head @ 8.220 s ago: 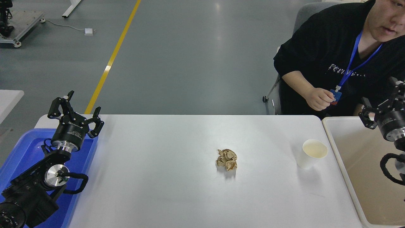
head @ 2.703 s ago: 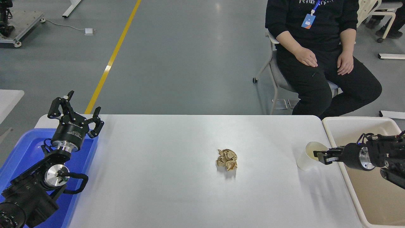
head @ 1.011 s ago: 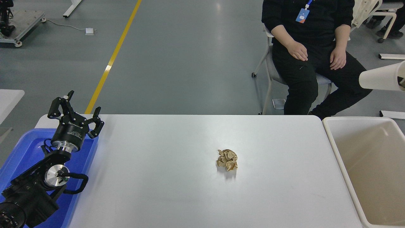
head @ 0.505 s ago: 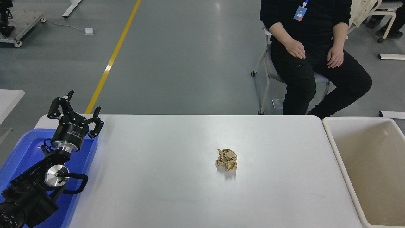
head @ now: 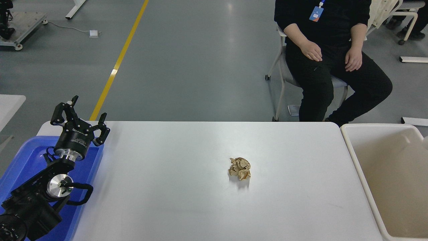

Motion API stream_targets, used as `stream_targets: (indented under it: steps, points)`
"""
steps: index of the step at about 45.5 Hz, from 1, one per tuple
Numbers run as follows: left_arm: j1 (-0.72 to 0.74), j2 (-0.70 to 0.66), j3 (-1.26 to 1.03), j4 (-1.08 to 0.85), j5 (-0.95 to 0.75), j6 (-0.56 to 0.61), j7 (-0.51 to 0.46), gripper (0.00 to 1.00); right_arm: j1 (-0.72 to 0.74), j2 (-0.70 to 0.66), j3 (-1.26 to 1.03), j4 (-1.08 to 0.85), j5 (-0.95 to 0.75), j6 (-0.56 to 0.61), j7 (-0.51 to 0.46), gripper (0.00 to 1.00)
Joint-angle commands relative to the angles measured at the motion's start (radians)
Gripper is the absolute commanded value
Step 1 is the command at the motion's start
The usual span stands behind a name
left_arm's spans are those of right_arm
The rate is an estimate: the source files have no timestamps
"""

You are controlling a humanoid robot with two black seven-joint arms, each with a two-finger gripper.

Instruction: Clean the table surface

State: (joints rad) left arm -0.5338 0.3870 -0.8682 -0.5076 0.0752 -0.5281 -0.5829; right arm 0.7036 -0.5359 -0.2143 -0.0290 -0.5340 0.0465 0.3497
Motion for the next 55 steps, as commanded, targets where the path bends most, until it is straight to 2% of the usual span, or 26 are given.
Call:
stream_targets:
  steps: [1,34,37,38,41,42,43,55]
  points:
    - [0.0,0.001,0.0,0.0,0.0,0.0,0.0,1.0,-0.053,0.088,0.003,-0.003,0.011,-0.059,-0.015,0.0]
    - [0.0,0.001,0.0,0.0,0.0,0.0,0.0,1.0,-0.099,0.093,0.003,-0.002,0.034,-0.071,-0.034,0.0]
    - [0.0,0.001,0.0,0.0,0.0,0.0,0.0,1.0,-0.102,0.091,0.003,-0.003,0.055,-0.071,-0.057,0.2]
    - [0.0,0.001,0.0,0.0,0.0,0.0,0.0,1.0,-0.102,0.09,0.003,-0.003,0.068,-0.071,-0.061,0.33]
    - [0.0,0.001,0.0,0.0,0.0,0.0,0.0,1.0,-0.102,0.09,0.003,-0.003,0.107,-0.073,-0.064,0.81]
    - [0.0,0.001,0.0,0.0,0.0,0.0,-0.002,1.0,-0.104,0.09,0.003,-0.003,0.12,-0.073,-0.064,0.91]
    - [0.0,0.0,0.0,0.0,0.0,0.0,0.0,1.0,-0.104,0.09,0.003,-0.003,0.127,-0.073,-0.064,0.96]
    - [0.0,0.001,0.0,0.0,0.0,0.0,0.0,1.0,-0.108,0.08,0.009,0.001,0.138,-0.089,-0.063,0.98]
